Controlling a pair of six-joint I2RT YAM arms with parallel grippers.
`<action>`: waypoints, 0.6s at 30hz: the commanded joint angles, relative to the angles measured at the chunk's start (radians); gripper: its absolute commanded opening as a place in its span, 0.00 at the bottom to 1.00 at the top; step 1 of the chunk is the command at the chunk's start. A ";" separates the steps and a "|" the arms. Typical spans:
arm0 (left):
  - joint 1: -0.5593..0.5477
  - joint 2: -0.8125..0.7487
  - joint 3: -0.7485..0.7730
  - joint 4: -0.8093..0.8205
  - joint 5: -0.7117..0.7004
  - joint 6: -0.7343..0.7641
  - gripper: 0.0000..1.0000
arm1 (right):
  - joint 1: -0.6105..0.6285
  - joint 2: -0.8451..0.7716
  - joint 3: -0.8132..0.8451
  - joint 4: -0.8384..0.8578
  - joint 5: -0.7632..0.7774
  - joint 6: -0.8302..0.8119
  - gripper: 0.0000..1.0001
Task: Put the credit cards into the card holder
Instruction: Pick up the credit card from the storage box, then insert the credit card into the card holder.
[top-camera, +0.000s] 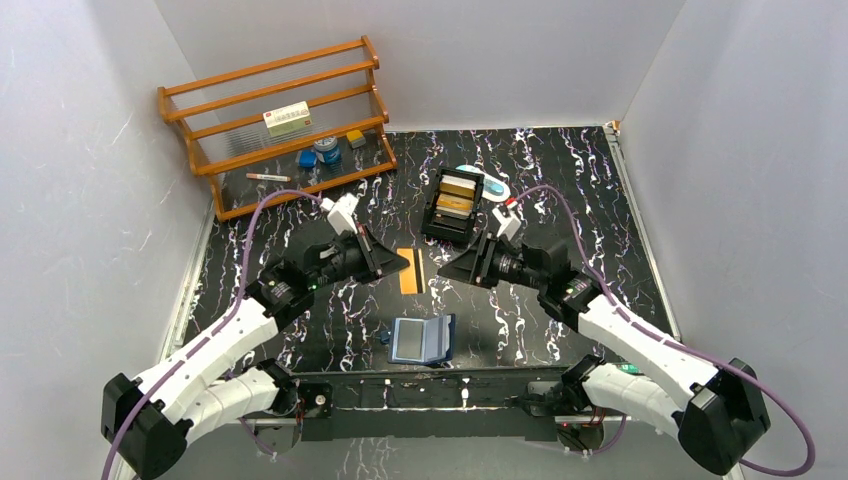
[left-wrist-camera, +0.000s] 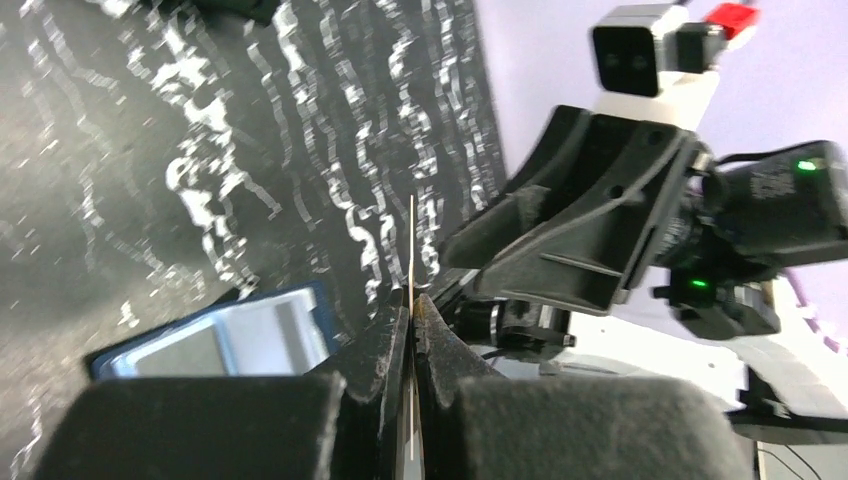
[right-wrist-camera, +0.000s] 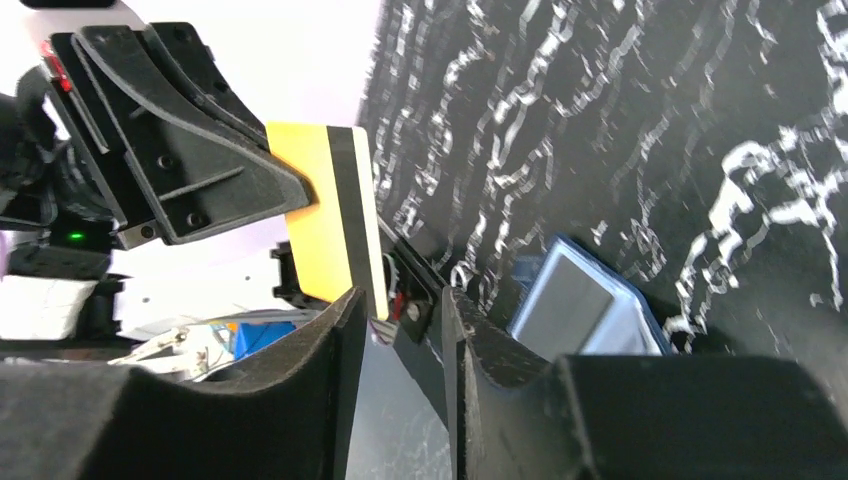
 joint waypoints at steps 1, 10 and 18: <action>0.003 -0.009 -0.076 -0.137 -0.032 0.008 0.00 | 0.065 0.000 -0.019 -0.151 0.126 -0.018 0.39; 0.001 0.045 -0.210 -0.051 0.092 -0.066 0.00 | 0.281 0.191 0.063 -0.262 0.325 -0.061 0.20; -0.014 0.143 -0.316 0.133 0.175 -0.153 0.00 | 0.316 0.318 0.055 -0.321 0.410 -0.100 0.14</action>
